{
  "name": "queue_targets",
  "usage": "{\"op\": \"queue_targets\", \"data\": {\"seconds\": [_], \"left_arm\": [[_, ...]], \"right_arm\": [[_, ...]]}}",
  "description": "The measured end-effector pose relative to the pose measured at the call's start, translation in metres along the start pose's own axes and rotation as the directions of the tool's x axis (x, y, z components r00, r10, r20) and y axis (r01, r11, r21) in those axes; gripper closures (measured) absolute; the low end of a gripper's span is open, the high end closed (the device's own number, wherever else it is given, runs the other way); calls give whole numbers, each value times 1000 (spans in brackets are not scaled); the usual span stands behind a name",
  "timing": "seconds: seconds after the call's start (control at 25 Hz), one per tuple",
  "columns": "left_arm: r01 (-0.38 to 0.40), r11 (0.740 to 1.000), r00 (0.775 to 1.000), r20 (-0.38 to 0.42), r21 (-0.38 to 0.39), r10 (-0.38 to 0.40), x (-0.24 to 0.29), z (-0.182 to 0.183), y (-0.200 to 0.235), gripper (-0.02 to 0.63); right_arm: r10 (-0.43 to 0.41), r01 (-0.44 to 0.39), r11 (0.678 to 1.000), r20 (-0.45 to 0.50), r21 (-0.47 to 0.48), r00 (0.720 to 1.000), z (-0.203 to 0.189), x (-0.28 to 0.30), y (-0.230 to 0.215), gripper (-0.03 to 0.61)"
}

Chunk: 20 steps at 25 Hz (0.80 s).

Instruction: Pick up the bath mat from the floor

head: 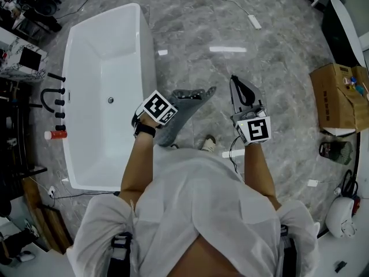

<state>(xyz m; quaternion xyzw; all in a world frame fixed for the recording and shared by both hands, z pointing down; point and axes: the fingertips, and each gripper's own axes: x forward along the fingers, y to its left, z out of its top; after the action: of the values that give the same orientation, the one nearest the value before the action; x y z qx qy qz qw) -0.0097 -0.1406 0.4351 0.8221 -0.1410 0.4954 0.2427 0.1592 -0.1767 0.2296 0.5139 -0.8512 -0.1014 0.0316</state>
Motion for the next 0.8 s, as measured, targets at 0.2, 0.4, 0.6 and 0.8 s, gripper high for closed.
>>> {"op": "queue_targets", "data": {"seconds": [0.2,0.4,0.6,0.8], "left_arm": [[7,1000,1000,-25,7,-7,5,-6,-2,568],[8,1000,999,-38,11,-8,4,-12,1,568],[8,1000,999,-44,12,-7,5,-14,2,568],[3,1000,999,-42,0,-3,4,-21,5,568]], "right_arm": [[16,-16,1000,-19,4,1000,-4,2,4,552],[23,-23,1000,-21,-4,1000,-3,6,11,552],[21,-21,1000,-31,1,999,-8,8,10,552],[5,-5,1000,-28,-1,1000,-7,8,13,552]]}}
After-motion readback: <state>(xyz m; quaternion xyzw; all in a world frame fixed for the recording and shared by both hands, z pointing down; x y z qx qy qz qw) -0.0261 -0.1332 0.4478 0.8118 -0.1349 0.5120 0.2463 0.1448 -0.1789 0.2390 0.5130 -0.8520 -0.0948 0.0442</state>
